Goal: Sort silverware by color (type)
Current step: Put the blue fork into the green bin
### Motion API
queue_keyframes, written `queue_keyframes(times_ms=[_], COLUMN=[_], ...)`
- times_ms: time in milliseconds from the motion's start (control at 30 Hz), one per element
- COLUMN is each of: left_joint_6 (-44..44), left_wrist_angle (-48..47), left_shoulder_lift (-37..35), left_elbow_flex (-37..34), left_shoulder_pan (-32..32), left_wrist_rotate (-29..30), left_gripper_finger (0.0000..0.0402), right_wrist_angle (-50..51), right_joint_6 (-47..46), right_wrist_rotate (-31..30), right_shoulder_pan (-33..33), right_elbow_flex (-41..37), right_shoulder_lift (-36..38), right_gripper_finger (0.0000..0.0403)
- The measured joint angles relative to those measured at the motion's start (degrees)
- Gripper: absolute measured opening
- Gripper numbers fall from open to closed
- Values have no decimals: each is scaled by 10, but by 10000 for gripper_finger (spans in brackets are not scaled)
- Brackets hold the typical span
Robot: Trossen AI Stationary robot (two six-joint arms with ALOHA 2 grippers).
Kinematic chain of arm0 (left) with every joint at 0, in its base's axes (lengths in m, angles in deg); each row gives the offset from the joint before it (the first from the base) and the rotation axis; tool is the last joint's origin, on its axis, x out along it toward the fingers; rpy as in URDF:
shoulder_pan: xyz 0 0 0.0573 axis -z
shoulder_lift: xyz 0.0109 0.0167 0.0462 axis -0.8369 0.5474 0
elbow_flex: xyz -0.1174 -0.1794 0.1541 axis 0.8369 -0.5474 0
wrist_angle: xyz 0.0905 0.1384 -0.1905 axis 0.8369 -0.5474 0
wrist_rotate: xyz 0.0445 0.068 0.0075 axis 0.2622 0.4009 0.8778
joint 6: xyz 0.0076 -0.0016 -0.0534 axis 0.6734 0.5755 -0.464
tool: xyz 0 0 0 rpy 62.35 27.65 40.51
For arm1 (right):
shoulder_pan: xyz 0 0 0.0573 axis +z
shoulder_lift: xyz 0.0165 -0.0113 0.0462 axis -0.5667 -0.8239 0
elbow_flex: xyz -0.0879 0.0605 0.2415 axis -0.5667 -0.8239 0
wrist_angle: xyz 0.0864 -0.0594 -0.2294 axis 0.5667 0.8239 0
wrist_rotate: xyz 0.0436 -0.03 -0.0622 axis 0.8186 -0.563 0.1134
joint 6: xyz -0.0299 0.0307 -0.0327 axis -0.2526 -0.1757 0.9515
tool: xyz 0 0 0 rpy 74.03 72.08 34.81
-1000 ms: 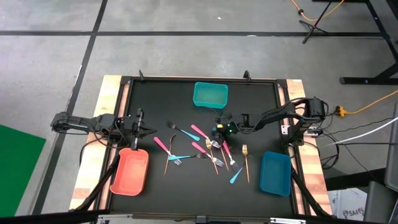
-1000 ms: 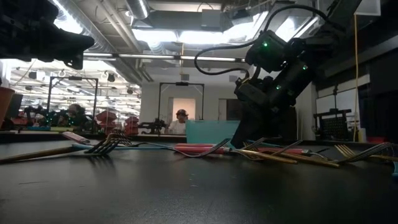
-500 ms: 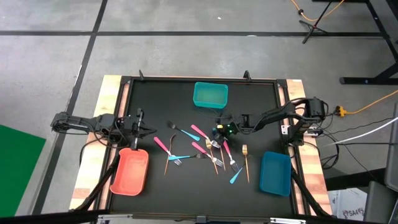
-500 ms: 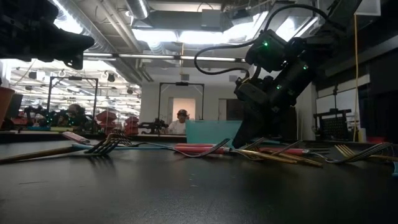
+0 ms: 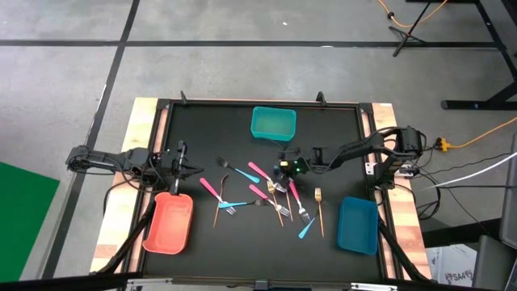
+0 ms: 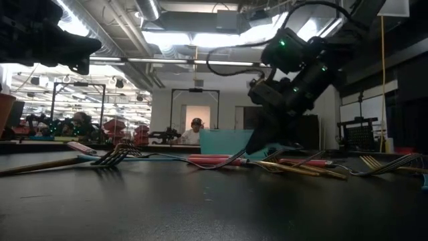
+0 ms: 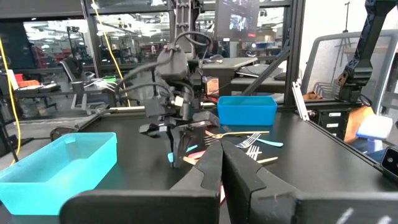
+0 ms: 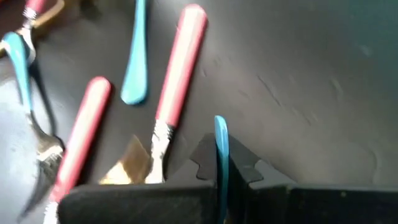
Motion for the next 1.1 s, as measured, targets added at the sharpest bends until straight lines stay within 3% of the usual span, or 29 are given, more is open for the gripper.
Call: queue_keyframes(times_ms=[267,533,800,1100], left_joint_6=[0,0,0,0], left_wrist_angle=[0,0,0,0], left_shoulder_lift=[0,0,0,0], left_elbow_flex=[0,0,0,0], left_shoulder_pan=[0,0,0,0], left_wrist_rotate=[0,0,0,0], left_gripper_finger=[0,0,0,0], right_wrist_angle=[17,97,101,35], right_joint_6=[56,176,331,440], right_wrist_rotate=[0,-3,-5,1], right_shoulder_pan=[0,-15,-76,-164], right_elbow_flex=[64,176,258,265], right_shoulder_lift=[1,1,0,-19], right_gripper_finger=[1,1,1,1])
